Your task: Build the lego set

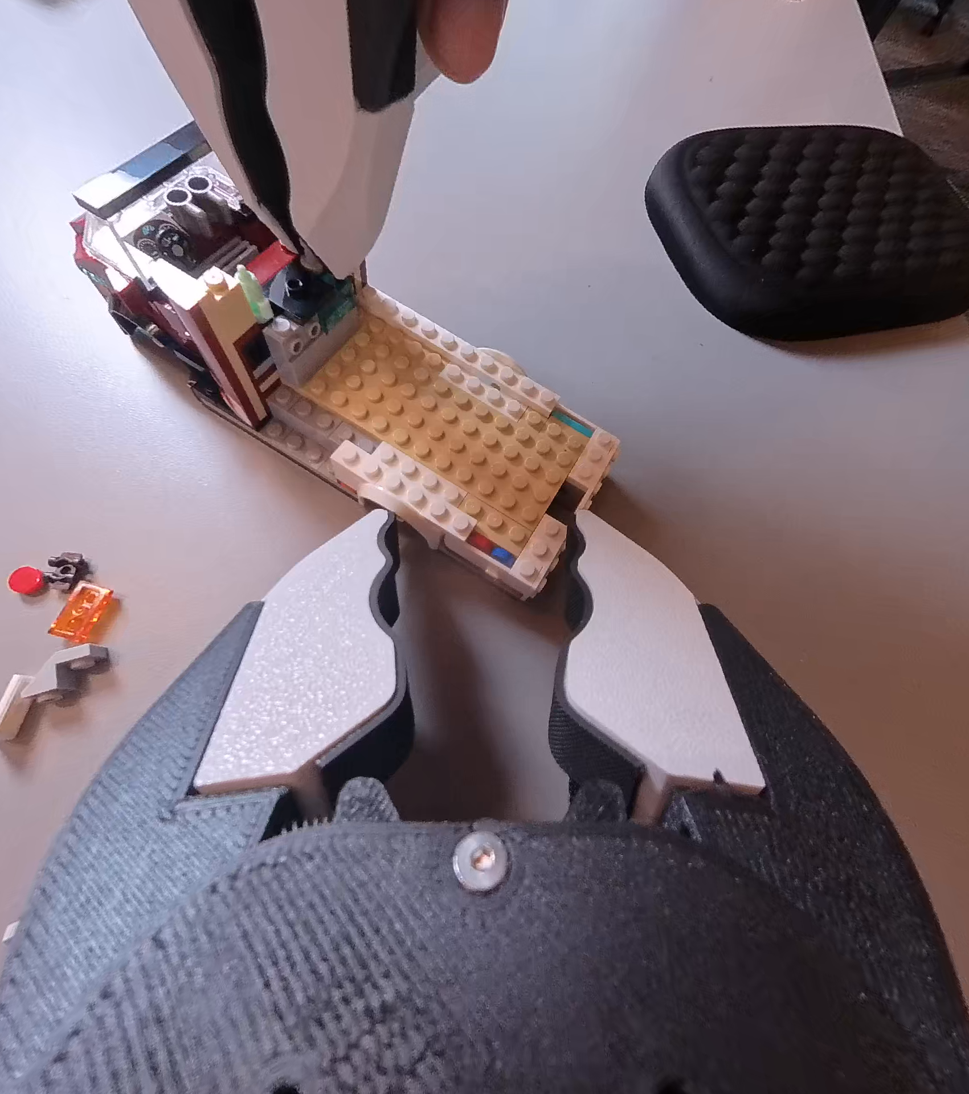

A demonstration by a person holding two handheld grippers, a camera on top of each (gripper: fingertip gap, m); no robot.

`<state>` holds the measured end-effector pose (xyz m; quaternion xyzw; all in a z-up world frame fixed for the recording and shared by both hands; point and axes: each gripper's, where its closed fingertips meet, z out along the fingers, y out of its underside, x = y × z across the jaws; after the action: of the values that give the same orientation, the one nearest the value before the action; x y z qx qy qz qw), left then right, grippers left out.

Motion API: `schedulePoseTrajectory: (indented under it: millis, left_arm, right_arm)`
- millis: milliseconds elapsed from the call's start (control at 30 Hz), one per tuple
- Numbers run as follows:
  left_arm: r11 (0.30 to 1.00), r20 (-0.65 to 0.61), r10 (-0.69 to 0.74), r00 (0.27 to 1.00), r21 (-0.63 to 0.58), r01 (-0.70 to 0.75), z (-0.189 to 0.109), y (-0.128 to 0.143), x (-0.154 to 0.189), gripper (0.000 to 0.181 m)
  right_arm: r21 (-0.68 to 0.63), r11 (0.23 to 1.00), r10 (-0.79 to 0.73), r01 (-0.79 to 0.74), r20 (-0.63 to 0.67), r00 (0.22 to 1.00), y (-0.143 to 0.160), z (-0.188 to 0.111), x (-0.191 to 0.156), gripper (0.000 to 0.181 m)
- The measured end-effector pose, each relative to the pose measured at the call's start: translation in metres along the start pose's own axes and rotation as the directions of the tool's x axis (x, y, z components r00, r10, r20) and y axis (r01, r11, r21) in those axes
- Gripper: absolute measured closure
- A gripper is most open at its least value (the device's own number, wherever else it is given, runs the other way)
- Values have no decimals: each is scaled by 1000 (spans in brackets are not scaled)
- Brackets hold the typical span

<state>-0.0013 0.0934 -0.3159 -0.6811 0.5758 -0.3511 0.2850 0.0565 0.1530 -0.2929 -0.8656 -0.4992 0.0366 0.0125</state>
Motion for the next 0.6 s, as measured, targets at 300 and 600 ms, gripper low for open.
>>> schedulePoseTrajectory:
  millis: [300,600]
  left_arm:
    - [1000,0,-4,1000,2,4,0,0,0,127]
    - [1000,-3,-6,1000,4,6,0,0,0,127]
  right_arm:
    - [17,998,-63,64,-23,998,0,-1,0,171]
    - [17,996,-89,90,-28,996,0,-3,2,169]
